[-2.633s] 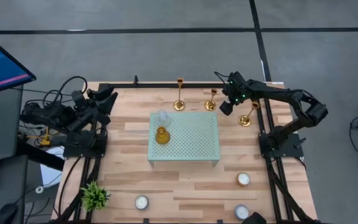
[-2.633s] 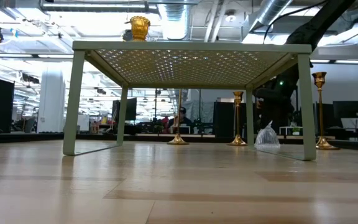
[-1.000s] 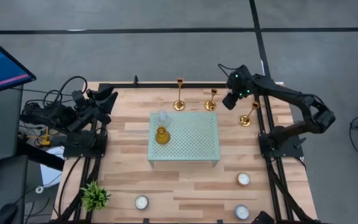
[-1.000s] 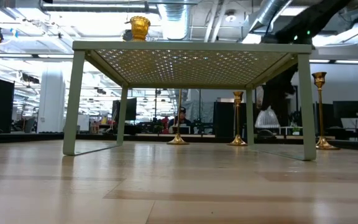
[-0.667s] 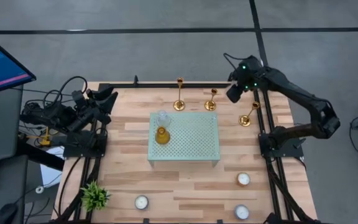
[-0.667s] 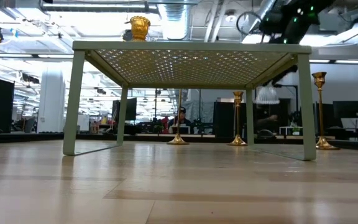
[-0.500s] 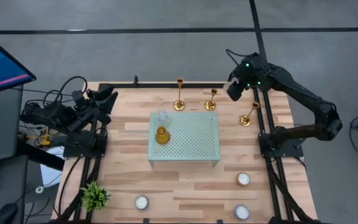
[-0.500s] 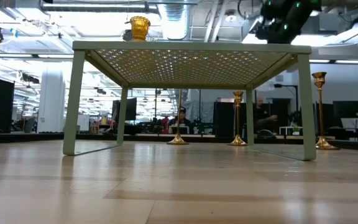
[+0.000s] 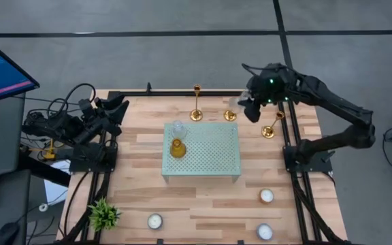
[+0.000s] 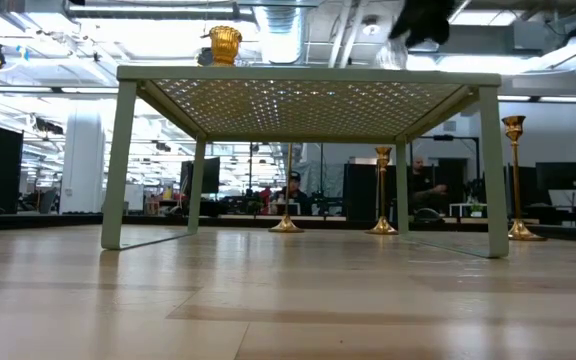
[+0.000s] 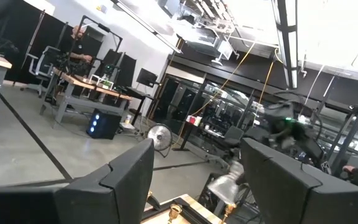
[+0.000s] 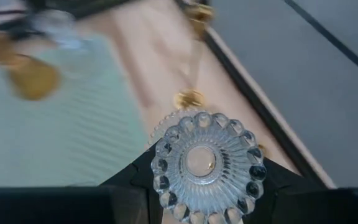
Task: Pick & Place candle stick holders
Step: Put the transparent glass candle holder on the shelf
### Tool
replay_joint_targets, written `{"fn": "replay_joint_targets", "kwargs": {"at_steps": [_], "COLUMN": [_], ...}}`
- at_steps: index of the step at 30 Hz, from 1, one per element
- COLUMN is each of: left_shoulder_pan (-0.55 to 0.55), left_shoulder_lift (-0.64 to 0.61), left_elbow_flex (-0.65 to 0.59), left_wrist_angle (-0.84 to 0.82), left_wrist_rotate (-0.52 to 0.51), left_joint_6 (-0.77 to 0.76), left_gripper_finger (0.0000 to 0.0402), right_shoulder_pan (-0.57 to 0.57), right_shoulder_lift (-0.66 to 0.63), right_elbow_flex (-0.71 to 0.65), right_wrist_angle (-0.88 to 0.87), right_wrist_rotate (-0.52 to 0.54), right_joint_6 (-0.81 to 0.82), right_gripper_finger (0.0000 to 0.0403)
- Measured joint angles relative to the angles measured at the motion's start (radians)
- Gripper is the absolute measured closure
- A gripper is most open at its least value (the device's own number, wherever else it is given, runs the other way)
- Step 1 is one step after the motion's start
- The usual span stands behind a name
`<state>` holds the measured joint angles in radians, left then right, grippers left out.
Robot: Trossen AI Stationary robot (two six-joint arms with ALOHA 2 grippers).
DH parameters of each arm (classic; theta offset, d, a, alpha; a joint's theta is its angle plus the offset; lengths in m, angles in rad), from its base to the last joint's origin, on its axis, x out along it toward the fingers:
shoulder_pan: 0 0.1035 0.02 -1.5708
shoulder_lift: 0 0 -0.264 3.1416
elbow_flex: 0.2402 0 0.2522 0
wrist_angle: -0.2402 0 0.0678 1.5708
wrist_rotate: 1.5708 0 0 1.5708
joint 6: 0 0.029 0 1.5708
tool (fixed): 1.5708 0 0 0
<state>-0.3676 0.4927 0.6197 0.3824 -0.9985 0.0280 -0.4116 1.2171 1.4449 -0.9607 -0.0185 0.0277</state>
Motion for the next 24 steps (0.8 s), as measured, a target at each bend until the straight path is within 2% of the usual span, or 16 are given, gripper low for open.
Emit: {"fn": "replay_joint_targets", "kwargs": {"at_steps": [8, 24], "left_shoulder_pan": [0.0, 0.0], "left_shoulder_lift": [0.0, 0.0], "left_elbow_flex": [0.0, 0.0], "left_wrist_angle": [0.0, 0.0], "left_wrist_rotate": [0.0, 0.0], "left_joint_6": [-0.001, 0.001], "left_gripper_finger": [0.0161, 0.0161], "right_shoulder_pan": [0.224, 0.531], "right_shoulder_lift": [0.051, 0.367], "right_elbow_flex": [0.039, 0.25], "right_wrist_angle": [0.024, 0.038], "right_wrist_rotate": [0.001, 0.023], "right_joint_6": [0.078, 0.083], "right_gripper_finger": [0.0268, 0.0268]}}
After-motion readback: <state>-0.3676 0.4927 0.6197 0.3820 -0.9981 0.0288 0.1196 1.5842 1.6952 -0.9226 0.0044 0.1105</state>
